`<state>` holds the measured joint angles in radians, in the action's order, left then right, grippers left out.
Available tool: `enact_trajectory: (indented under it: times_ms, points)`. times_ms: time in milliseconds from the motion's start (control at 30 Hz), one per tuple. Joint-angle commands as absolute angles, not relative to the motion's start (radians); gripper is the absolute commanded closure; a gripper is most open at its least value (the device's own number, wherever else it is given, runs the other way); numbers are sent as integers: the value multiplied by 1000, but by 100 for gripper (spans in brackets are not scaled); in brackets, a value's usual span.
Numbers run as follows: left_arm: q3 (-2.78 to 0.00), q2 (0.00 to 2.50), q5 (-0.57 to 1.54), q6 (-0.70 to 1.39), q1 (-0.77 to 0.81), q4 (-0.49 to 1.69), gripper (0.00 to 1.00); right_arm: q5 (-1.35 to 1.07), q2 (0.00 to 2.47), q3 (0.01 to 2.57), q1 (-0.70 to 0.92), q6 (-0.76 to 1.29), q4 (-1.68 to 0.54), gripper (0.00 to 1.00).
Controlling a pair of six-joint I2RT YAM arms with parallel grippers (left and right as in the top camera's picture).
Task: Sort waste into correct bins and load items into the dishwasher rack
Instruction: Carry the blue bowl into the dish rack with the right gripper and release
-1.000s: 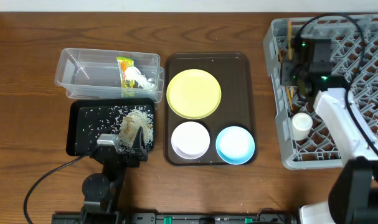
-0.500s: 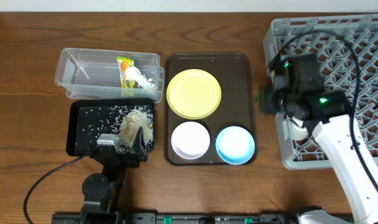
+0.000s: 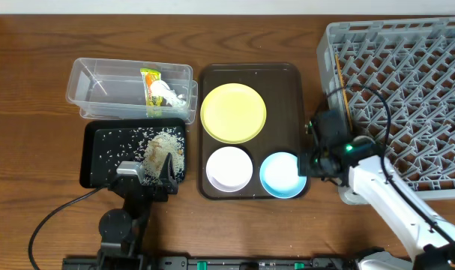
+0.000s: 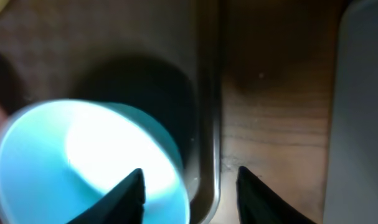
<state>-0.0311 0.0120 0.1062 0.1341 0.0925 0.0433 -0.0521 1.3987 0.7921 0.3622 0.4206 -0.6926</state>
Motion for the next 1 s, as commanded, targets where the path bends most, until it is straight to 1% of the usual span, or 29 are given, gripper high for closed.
enact_trajectory:
  times_ms: [0,67,167,200,300,433,533,633,733,833,900,967]
  points:
    - [-4,4,124,139,88,56,5,-35,1404,719,373,494,-641,65]
    - [-4,4,124,139,88,56,5,-39,1405,700,373,501,-620,72]
    - [-4,4,124,139,88,56,5,-43,1404,705,373,501,-619,91]
    - [-4,4,124,139,88,56,5,-43,1401,714,373,501,-626,94]
    - [-4,4,124,139,88,56,5,-42,1380,757,371,495,-661,99]
    - [-4,4,124,139,88,56,5,20,1318,870,369,462,-747,99]
    - [-4,4,124,139,88,56,5,205,1269,989,366,463,-834,99]
    - [-4,4,124,139,88,56,5,464,1231,1108,366,463,-867,99]
    - [-4,4,124,139,88,56,5,734,1218,1181,366,463,-844,99]
    - [-4,4,124,139,88,56,5,1013,1223,1190,364,463,-770,99]
    - [-4,4,124,139,88,56,5,1128,1243,1188,348,462,-719,99]
    - [-4,4,124,139,88,56,5,1169,1267,1188,326,437,-679,99]
